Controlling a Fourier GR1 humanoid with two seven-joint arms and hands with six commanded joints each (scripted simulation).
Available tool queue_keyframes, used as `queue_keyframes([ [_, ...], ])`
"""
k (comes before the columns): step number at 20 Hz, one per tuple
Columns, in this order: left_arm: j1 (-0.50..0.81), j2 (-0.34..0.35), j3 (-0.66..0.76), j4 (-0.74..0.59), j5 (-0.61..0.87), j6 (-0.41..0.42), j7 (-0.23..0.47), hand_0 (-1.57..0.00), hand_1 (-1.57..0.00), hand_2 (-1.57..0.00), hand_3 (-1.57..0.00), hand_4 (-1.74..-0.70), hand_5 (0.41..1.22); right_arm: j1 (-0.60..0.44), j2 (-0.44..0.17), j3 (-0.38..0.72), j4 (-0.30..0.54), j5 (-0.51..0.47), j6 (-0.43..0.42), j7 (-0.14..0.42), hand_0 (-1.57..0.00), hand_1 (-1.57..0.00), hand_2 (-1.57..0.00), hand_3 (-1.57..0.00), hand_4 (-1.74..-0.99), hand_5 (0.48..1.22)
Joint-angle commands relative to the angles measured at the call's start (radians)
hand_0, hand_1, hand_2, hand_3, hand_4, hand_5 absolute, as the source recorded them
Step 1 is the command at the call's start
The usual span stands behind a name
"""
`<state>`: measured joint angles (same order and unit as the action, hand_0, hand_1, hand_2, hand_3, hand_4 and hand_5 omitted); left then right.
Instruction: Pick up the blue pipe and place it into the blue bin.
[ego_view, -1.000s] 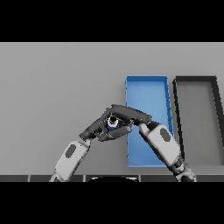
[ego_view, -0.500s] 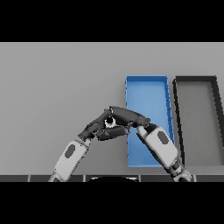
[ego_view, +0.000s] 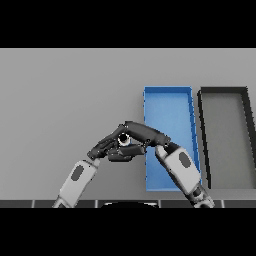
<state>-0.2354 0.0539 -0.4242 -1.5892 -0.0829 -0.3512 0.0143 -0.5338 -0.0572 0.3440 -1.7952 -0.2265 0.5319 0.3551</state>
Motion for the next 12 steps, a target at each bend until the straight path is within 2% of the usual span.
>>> queue_keyframes([
  [1, -0.001, -0.005, -0.001, 0.008, -0.001, 0.004, 0.006, -0.16, -0.14, -0.14, -0.12, -0.98, 0.704, 0.008, 0.005, -0.005, -0.004, 0.004, 0.006, -0.011, -1.57, -1.57, -1.57, -1.57, -1.740, 1.218],
  [3, 0.008, -0.004, 0.007, 0.003, 0.024, 0.003, 0.042, -0.10, -0.09, -0.09, -0.08, -0.97, 0.603, -0.005, 0.022, -0.016, 0.014, 0.011, 0.021, 0.009, -1.57, -1.57, -1.57, -1.57, -1.740, 1.219],
  [4, 0.007, 0.005, 0.010, 0.005, 0.019, 0.004, 0.033, -0.08, -0.07, -0.07, -0.06, -0.97, 0.567, -0.004, 0.037, -0.024, 0.013, -0.008, 0.019, 0.019, -1.57, -1.57, -1.57, -1.57, -1.741, 1.220],
  [6, 0.016, 0.010, -0.001, 0.005, 0.003, 0.008, 0.034, -0.05, -0.05, -0.04, -0.04, -0.95, 0.513, 0.018, 0.054, -0.031, 0.016, -0.007, 0.031, 0.011, -1.57, -1.57, -1.57, -1.57, -1.741, 1.220],
  [7, 0.018, 0.010, -0.004, 0.000, -0.003, 0.014, 0.034, -0.04, -0.04, -0.04, -0.03, -0.94, 0.495, 0.017, 0.067, -0.041, 0.005, -0.043, 0.030, 0.025, -1.57, -1.57, -1.57, -1.57, -1.741, 1.220],
  [8, 0.020, 0.008, -0.010, 0.002, -0.011, 0.020, 0.038, -0.03, -0.03, -0.03, -0.03, -0.93, 0.484, 0.001, 0.076, -0.064, -0.002, -0.107, 0.020, 0.075, -1.57, -1.57, -1.57, -1.57, -1.741, 1.220],
  [9, 0.013, 0.014, -0.001, 0.007, -0.004, 0.015, 0.052, -0.03, -0.02, -0.02, -0.02, -0.92, 0.482, -0.013, 0.072, -0.084, -0.008, -0.138, 0.018, 0.085, -1.57, -1.57, -1.57, -1.57, -1.741, 1.221],
  [12, -0.004, 0.005, -0.003, 0.035, -0.014, 0.016, 0.067, -0.01, -0.01, -0.01, -0.01, -0.91, 0.464, -0.098, 0.063, -0.145, -0.040, -0.290, -0.053, 0.193, -1.57, -1.57, -1.57, -1.57, -1.741, 1.221],
])
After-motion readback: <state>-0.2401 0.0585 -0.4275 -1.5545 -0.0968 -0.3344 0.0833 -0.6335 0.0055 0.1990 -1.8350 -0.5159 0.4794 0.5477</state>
